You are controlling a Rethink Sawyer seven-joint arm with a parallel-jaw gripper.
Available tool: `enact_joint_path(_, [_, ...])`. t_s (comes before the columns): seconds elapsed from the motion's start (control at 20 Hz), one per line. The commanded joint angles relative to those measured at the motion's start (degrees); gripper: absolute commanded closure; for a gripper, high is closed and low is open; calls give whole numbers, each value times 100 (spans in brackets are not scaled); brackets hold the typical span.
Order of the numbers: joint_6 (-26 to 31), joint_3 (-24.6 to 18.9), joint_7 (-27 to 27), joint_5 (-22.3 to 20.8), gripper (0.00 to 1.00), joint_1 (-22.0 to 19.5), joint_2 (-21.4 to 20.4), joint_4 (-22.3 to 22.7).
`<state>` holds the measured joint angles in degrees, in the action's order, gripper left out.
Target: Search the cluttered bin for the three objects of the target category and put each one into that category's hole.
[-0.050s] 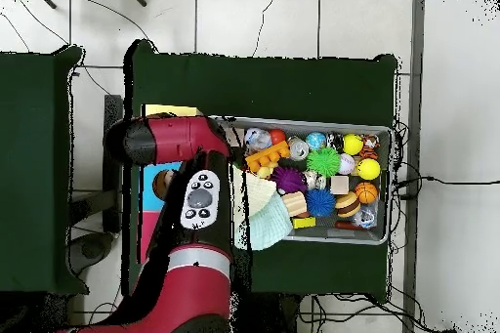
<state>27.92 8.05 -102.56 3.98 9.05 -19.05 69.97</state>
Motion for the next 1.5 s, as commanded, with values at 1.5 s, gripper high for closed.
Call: enact_joint_path(1.5, [876,-381,-613,80,100,-191,-1495,1067])
